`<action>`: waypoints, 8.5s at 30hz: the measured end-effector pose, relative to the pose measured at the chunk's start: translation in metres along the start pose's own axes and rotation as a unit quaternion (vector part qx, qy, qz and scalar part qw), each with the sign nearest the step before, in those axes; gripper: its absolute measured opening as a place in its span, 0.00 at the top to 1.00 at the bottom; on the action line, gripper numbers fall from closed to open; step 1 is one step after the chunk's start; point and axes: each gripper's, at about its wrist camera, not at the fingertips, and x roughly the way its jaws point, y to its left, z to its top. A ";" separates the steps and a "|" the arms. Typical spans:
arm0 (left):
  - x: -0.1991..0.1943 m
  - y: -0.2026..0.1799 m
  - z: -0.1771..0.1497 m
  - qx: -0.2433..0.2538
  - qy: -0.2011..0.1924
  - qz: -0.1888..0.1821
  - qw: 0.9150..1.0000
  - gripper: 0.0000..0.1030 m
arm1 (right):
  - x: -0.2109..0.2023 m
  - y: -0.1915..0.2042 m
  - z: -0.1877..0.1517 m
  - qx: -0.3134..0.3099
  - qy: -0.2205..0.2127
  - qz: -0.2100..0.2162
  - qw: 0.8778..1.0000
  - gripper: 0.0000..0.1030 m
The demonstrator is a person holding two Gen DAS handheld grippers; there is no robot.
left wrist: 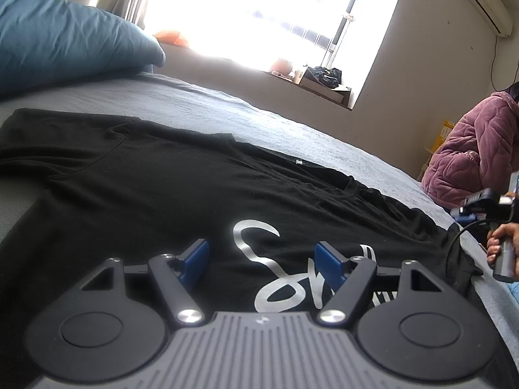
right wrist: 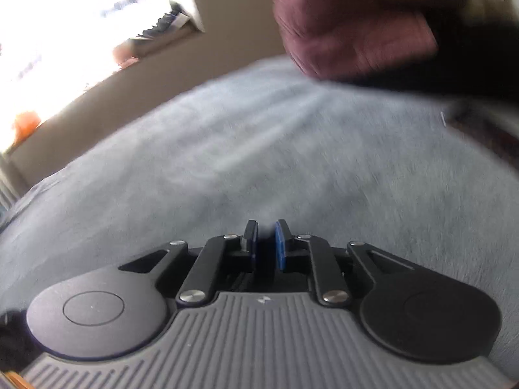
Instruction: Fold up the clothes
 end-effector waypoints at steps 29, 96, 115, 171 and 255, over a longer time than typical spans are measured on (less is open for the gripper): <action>-0.003 0.029 -0.001 -0.080 -0.014 -0.063 0.995 0.28 | -0.314 -0.017 0.047 -0.078 -0.114 -0.242 0.960 0.61; -0.150 -0.134 -0.082 0.343 0.578 -0.273 0.688 0.36 | -0.194 0.006 -0.214 -0.140 0.507 0.563 0.637 0.80; 0.036 -0.250 -0.025 0.458 0.135 -0.168 0.862 0.35 | -0.044 -0.127 -0.017 0.172 0.120 0.289 0.934 0.68; -0.028 -0.135 -0.069 -0.147 0.093 -0.086 0.981 0.51 | -0.037 0.081 -0.023 -0.095 0.186 0.350 0.913 0.71; 0.119 -0.250 0.040 0.258 0.102 0.037 0.960 0.42 | -0.120 0.019 -0.156 -0.354 0.036 0.265 0.896 0.93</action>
